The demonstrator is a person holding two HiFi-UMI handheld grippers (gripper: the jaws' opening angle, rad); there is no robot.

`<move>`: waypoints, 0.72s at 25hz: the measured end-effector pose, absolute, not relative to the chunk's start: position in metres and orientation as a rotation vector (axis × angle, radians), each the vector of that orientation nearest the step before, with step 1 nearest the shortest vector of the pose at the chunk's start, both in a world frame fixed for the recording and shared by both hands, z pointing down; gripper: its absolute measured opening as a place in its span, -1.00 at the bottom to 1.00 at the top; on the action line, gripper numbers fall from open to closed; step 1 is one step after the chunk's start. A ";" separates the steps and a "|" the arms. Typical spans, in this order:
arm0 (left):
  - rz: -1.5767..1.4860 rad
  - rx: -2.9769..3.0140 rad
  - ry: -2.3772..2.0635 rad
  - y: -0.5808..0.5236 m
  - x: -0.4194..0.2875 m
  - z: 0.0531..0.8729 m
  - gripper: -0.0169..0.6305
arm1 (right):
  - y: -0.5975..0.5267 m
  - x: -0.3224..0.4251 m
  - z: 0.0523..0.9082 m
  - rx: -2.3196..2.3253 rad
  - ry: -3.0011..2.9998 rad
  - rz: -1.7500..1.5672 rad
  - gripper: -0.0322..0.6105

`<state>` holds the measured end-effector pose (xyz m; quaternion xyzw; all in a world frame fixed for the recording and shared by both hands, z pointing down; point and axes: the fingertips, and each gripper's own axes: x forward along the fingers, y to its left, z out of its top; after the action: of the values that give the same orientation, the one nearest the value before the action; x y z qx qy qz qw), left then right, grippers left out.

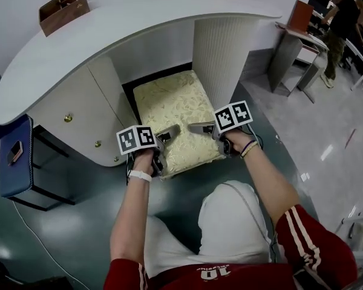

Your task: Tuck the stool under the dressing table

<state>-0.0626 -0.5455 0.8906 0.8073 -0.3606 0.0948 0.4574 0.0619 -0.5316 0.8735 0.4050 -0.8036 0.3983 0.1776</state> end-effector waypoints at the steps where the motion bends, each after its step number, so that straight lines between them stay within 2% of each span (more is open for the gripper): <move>1: 0.244 1.980 -0.888 -0.552 -0.061 0.894 0.91 | -0.537 0.063 0.878 1.148 -2.268 1.148 0.77; 18: 0.217 1.880 -0.828 -0.621 -0.053 0.914 0.88 | -0.607 0.086 0.902 1.130 -2.239 1.321 0.75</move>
<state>-0.0534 -0.6211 0.9143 0.7817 -0.3443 0.0903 0.5122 0.0855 -0.6074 0.9017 0.3939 -0.7805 0.4607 0.1530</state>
